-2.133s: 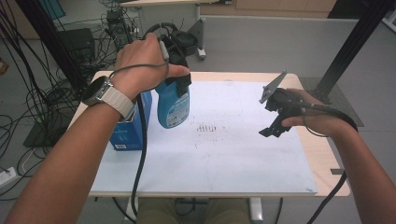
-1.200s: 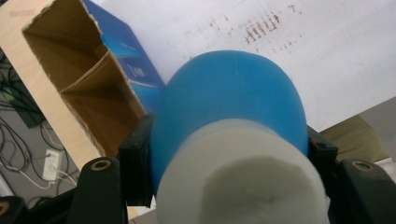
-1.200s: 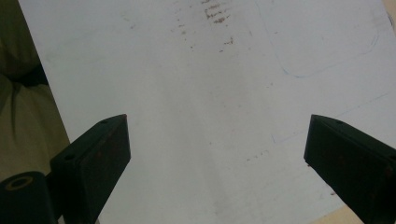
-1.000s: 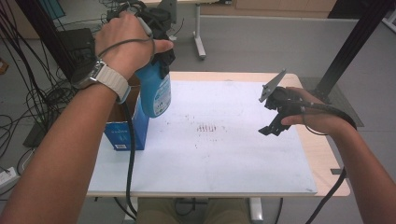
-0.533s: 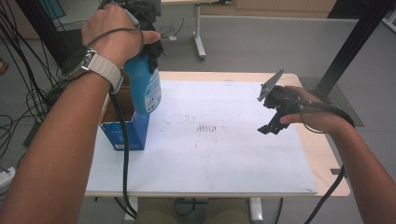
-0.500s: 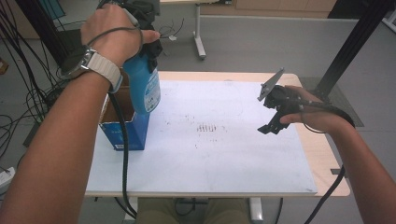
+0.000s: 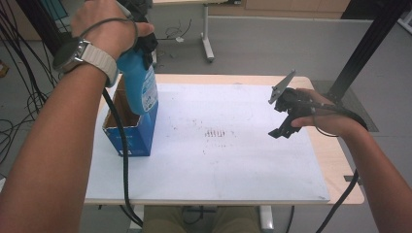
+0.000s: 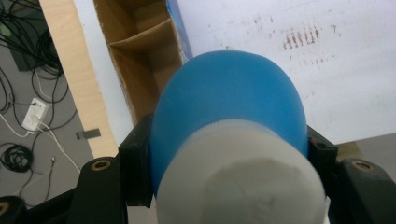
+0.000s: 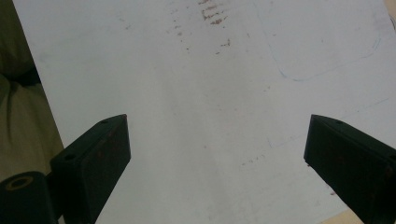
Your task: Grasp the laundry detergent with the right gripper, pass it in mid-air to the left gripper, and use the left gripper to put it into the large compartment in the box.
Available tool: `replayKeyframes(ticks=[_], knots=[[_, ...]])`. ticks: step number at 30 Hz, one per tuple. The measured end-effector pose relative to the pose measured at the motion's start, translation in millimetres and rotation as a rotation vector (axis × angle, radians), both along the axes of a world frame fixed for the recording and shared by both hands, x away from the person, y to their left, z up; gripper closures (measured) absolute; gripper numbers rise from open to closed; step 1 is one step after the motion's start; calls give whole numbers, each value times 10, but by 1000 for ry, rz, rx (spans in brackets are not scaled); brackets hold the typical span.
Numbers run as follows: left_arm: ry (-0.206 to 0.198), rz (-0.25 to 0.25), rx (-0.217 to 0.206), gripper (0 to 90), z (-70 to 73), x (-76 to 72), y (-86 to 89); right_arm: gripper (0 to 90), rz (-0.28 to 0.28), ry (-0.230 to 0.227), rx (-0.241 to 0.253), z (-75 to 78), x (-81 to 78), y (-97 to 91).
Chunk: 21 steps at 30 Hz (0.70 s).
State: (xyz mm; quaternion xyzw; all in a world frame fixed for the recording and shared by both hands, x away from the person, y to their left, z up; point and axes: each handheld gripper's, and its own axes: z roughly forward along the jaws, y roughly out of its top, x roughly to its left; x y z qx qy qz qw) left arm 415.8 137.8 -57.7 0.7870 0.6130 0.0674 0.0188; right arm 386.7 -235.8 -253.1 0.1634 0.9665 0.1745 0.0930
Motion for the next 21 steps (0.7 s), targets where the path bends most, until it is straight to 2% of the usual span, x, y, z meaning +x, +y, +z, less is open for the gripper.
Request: replayKeyframes(ticks=[14,21], knots=[[-8,76,-12,376,-19,103,246,71,-3,14,7,-47,72,-2],[-19,110,-16,376,-71,160,367,71,-9,20,5,-56,111,0]])
